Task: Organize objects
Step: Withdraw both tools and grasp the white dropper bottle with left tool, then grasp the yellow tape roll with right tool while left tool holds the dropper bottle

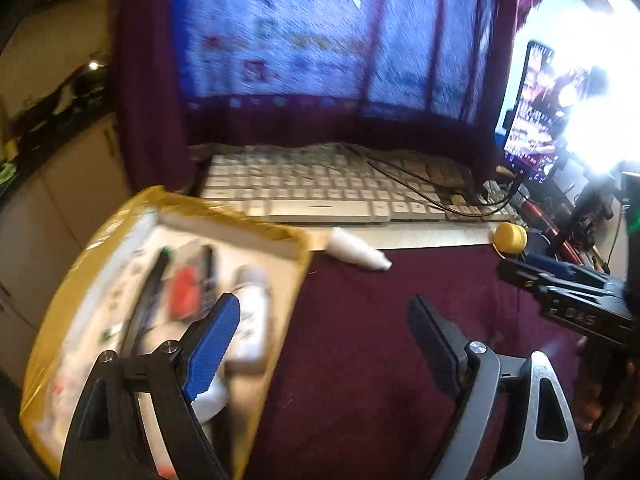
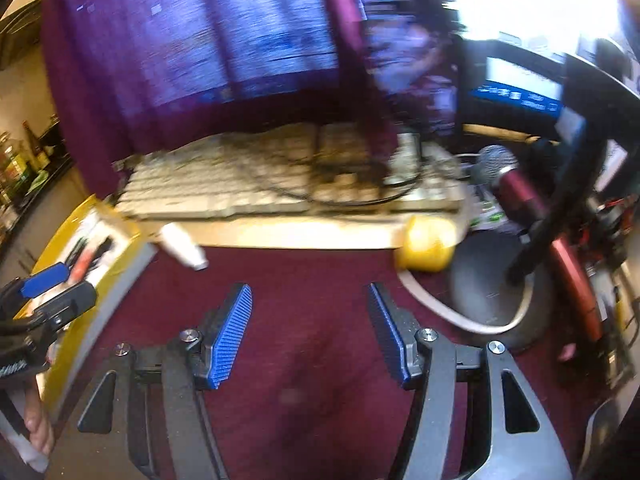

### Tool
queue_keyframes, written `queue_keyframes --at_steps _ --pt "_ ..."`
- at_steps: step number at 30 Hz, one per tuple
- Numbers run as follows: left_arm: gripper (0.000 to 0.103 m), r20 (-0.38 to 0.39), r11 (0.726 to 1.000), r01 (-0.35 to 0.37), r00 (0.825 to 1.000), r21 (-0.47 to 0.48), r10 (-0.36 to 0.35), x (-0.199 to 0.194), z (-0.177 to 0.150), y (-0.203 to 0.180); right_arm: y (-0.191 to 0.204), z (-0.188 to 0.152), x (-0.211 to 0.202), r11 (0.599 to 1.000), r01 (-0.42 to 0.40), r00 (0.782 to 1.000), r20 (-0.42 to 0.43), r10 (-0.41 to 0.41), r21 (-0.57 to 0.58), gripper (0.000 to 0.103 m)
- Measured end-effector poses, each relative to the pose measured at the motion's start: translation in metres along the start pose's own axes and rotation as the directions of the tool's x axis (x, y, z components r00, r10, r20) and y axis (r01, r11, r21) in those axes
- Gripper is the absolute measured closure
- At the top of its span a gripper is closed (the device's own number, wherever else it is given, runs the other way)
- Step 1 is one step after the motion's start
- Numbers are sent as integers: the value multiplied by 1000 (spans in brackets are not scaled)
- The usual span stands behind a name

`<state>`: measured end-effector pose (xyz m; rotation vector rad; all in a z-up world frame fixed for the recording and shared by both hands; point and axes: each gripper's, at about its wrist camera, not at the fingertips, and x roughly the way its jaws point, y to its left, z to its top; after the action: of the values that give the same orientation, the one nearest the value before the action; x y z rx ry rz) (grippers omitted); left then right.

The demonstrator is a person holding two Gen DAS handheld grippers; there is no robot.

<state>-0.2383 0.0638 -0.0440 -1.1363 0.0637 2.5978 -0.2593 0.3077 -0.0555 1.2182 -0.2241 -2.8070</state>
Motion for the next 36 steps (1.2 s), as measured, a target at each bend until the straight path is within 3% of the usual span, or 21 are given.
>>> queue_keyframes --at_steps 6,11,18,21,22,25,27,32,36 --pt "21 -156 997 51 986 -65 -60 63 20 -22 -33 -2 8 994 43 999 15 -45 102 44" --pt "22 -238 995 23 970 -102 -47 101 32 -33 -34 6 19 986 137 990 15 -139 93 44" --pt "22 -247 996 -48 969 -70 30 125 43 -44 -30 14 42 974 225 974 -11 -224 23 44" --pt "58 -263 987 -158 954 -21 146 130 46 -45 -32 15 48 976 217 976 -14 -216 32 44" --pt "68 -253 986 -165 956 -37 150 128 47 -41 -31 16 49 975 220 976 -15 -219 28 44" --pt "78 -263 988 -109 962 -108 78 122 48 -22 -28 15 51 975 221 975 -16 -221 5 46" --pt "79 -250 991 -32 968 -128 -1 113 44 -13 -25 13 52 973 231 973 -17 -231 -7 70" --pt "80 -228 985 50 970 -165 -88 89 24 -6 -20 6 48 979 204 978 -29 -205 -28 73" --pt "80 -216 983 67 971 -173 -104 75 12 -5 -14 -8 22 991 133 991 -24 -133 -4 73"
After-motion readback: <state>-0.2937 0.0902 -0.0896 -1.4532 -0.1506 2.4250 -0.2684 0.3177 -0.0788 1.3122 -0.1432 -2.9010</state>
